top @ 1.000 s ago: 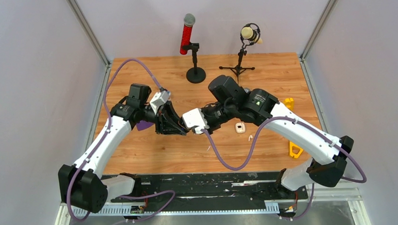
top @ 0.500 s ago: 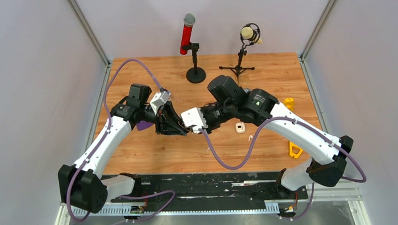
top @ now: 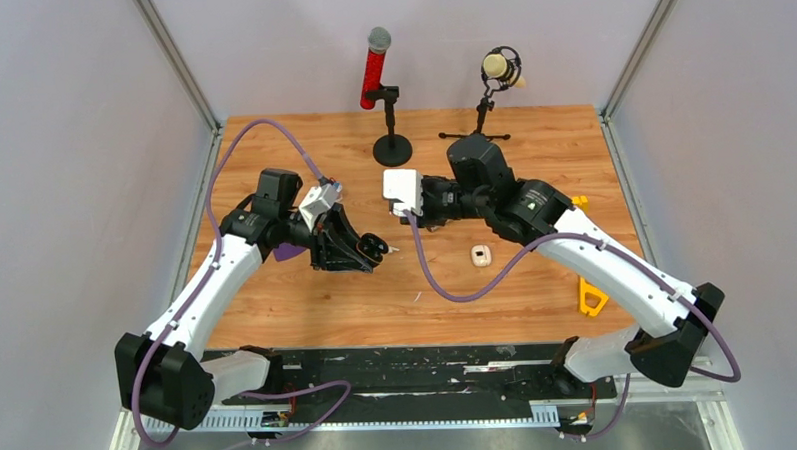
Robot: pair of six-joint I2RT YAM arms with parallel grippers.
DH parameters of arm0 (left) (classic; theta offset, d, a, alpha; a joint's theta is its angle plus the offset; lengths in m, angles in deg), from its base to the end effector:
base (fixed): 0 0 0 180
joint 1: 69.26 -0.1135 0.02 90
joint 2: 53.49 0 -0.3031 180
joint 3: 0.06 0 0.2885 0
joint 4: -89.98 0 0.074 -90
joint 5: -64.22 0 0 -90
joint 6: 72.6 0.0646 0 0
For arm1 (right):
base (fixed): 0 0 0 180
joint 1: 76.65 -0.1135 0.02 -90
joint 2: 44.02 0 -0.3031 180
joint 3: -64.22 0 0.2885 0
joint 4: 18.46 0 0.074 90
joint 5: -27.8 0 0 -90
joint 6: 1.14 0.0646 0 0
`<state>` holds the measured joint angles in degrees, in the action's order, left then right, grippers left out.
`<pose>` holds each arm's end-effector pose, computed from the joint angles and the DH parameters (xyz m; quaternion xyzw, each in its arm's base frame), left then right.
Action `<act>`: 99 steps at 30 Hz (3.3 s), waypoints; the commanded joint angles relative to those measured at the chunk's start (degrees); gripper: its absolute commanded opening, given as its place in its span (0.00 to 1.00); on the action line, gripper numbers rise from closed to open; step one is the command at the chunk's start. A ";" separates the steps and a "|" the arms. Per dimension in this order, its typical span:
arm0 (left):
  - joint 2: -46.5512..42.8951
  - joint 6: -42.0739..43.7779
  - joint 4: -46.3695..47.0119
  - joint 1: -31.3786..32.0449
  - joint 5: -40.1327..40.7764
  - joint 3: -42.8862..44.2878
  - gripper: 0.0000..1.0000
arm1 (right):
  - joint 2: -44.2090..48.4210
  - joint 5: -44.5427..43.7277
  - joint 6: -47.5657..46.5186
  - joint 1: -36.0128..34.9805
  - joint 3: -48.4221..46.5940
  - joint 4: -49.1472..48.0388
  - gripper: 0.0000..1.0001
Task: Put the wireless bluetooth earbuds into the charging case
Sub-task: Close the charging case with the earbuds inside, then place the charging case with the earbuds at the center of the board, then pick up the charging case from the center of the board.
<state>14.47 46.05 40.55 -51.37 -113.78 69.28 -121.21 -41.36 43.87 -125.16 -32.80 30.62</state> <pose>0.2139 -0.1369 0.3447 0.4938 0.5188 -0.6216 0.3172 0.2090 0.2710 0.4413 -0.6807 0.5148 0.1712 0.4923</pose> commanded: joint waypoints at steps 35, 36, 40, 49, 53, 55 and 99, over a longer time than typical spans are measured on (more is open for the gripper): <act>18.05 -42.81 33.36 -0.13 24.41 3.13 0.06 | 5.61 27.44 26.15 23.04 12.90 -11.50 0.59; 21.04 -43.81 34.28 -0.14 27.06 4.23 0.06 | 7.52 26.81 25.47 24.17 15.28 -12.14 0.60; 32.40 -51.68 39.86 0.47 40.46 6.98 0.08 | 17.45 23.21 23.56 30.35 25.81 -16.39 0.61; 44.07 -53.06 38.87 3.67 56.53 12.33 0.12 | 25.73 26.92 24.47 38.20 32.09 -20.10 0.63; 46.89 -53.24 38.09 4.80 60.66 14.86 0.15 | 27.00 27.97 24.20 39.16 32.81 -20.37 0.63; 48.26 -53.83 37.74 5.01 61.24 15.54 0.20 | 27.37 27.38 23.93 39.26 32.99 -20.36 0.63; 1.85 -7.25 7.23 5.23 61.27 15.28 1.00 | -20.06 -2.65 25.21 31.34 27.27 -5.24 0.83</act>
<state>16.05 32.93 52.61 -46.08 -53.48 84.30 -139.50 -42.28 66.16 -92.37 -3.42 23.84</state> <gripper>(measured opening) 0.998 0.853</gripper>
